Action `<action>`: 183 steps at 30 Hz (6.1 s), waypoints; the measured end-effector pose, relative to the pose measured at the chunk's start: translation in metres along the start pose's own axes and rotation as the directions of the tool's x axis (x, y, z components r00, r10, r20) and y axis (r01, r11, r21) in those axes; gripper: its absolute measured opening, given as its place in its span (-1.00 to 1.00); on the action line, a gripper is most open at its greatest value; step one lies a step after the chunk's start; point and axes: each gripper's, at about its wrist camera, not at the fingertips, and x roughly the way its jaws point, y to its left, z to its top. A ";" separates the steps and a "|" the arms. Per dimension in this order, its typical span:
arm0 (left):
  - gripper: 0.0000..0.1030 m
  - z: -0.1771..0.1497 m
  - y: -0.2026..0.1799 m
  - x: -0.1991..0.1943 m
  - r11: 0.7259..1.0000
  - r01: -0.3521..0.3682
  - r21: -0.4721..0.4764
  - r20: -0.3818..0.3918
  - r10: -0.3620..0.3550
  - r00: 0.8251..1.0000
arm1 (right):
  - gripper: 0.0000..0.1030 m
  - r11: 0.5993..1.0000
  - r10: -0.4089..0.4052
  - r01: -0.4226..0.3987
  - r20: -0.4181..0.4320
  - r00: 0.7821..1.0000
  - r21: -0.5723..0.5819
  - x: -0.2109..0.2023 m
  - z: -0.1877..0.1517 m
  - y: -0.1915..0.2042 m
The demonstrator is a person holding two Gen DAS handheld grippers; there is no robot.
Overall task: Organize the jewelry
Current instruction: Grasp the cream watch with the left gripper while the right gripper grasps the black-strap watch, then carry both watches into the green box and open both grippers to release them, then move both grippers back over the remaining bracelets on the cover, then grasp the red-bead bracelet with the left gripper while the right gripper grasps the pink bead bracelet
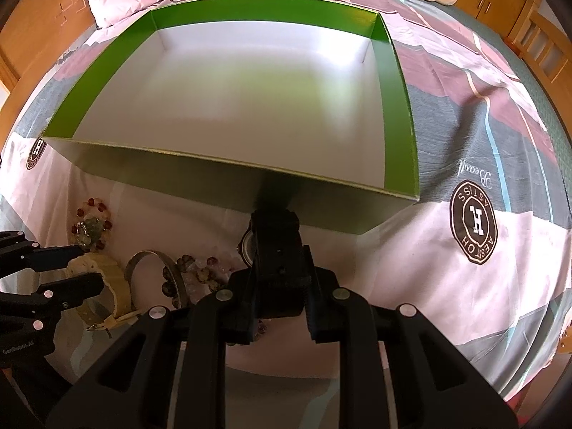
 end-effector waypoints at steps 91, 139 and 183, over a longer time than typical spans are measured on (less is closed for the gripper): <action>0.25 0.012 0.008 -0.014 0.977 -0.184 -0.106 0.169 0.200 0.965 | -0.74 0.991 0.040 -0.042 -0.022 0.999 -0.127 0.000 -0.013 0.036; 0.56 0.013 -0.005 0.012 0.965 -0.257 -0.050 0.104 0.261 0.960 | -0.31 0.991 0.034 -0.034 -0.004 0.999 -0.126 0.008 -0.004 0.019; -0.59 0.012 0.005 0.004 0.983 -0.169 -0.069 0.112 0.176 0.978 | -0.86 0.992 0.084 -0.074 0.106 0.991 -0.099 -0.010 0.001 0.014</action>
